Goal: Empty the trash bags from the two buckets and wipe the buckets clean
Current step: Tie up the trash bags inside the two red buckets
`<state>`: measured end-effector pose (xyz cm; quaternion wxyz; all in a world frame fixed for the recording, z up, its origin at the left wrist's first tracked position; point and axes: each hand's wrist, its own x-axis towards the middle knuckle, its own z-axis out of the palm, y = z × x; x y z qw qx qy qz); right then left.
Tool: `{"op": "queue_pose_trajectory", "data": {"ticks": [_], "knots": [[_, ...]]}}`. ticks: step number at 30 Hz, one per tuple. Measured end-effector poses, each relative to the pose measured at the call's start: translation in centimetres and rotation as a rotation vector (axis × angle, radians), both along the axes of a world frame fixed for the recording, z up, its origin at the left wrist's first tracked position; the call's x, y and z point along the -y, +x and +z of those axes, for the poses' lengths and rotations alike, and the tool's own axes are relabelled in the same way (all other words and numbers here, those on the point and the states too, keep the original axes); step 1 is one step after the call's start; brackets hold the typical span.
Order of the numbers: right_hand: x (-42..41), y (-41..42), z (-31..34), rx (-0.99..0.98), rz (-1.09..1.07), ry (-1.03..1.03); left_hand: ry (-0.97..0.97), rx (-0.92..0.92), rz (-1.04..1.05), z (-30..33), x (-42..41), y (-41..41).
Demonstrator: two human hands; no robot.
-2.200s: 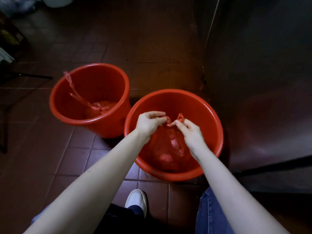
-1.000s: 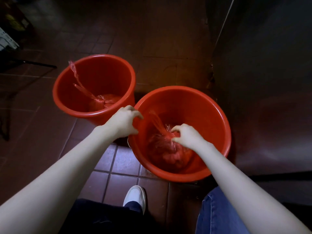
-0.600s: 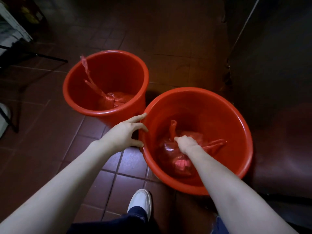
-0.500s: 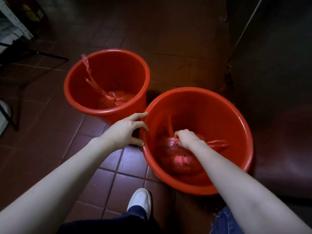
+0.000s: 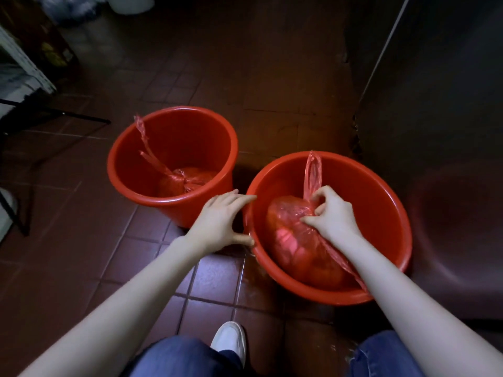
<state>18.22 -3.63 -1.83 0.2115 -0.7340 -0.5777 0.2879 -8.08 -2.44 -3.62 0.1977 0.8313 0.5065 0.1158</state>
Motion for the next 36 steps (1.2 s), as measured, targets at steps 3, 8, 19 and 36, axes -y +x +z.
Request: {"op": "queue_pose_trajectory", "data": {"ticks": [3,8,19,36], "knots": [[0.6,0.5,0.3,-0.007,-0.075,-0.023,0.128,0.018,0.256,0.3,-1.8,-3.6],[1.0,0.0,0.5,-0.043,-0.06,-0.032,0.079,-0.417,0.563,-1.4,-2.2,-10.3],[1.4,-1.3,-0.3,-0.111,-0.066,-0.054,0.234,-0.503,0.067,-0.4,2.9,-10.0],[2.7,-0.7,-2.6,-0.277,-0.187,-0.195,-0.422,-0.618,0.373,-5.5,0.8,-10.4]]}}
